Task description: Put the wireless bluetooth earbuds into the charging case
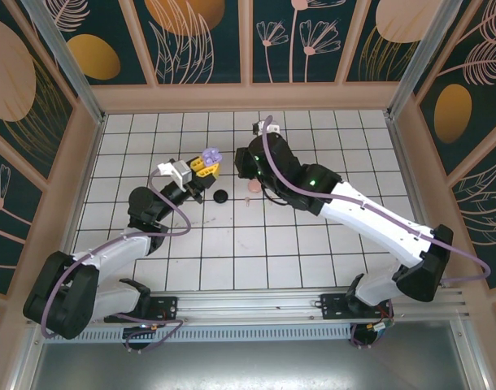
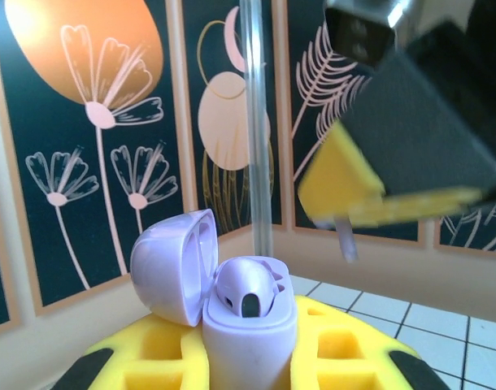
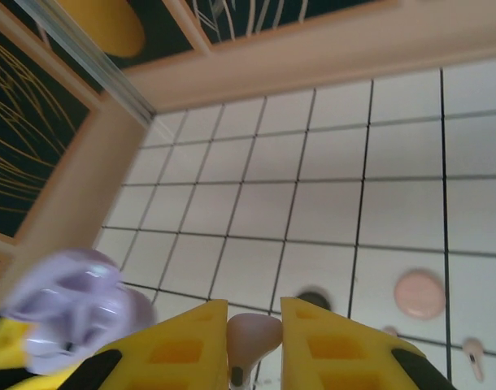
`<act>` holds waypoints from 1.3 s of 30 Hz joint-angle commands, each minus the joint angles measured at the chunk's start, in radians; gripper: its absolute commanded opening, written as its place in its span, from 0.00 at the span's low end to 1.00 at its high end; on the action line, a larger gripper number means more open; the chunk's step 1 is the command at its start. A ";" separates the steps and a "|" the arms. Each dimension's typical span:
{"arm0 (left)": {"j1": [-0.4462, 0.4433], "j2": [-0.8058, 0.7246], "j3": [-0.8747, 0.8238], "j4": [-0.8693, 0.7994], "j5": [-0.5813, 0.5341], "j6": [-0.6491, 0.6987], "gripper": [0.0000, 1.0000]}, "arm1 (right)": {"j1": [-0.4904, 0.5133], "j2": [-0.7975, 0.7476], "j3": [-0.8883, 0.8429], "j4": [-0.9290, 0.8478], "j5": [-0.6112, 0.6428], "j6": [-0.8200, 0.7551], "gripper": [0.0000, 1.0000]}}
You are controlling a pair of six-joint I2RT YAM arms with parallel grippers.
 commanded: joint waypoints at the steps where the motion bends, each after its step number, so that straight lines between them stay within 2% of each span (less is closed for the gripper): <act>1: -0.015 0.008 0.037 -0.014 0.057 0.038 0.00 | 0.002 -0.025 0.033 0.065 0.002 -0.074 0.19; 13: -0.044 0.032 0.069 -0.037 0.079 0.047 0.00 | 0.049 -0.002 0.022 0.156 -0.034 -0.124 0.19; 39: -0.052 0.030 0.085 -0.039 0.071 0.052 0.00 | 0.054 0.010 -0.044 0.159 -0.049 -0.084 0.18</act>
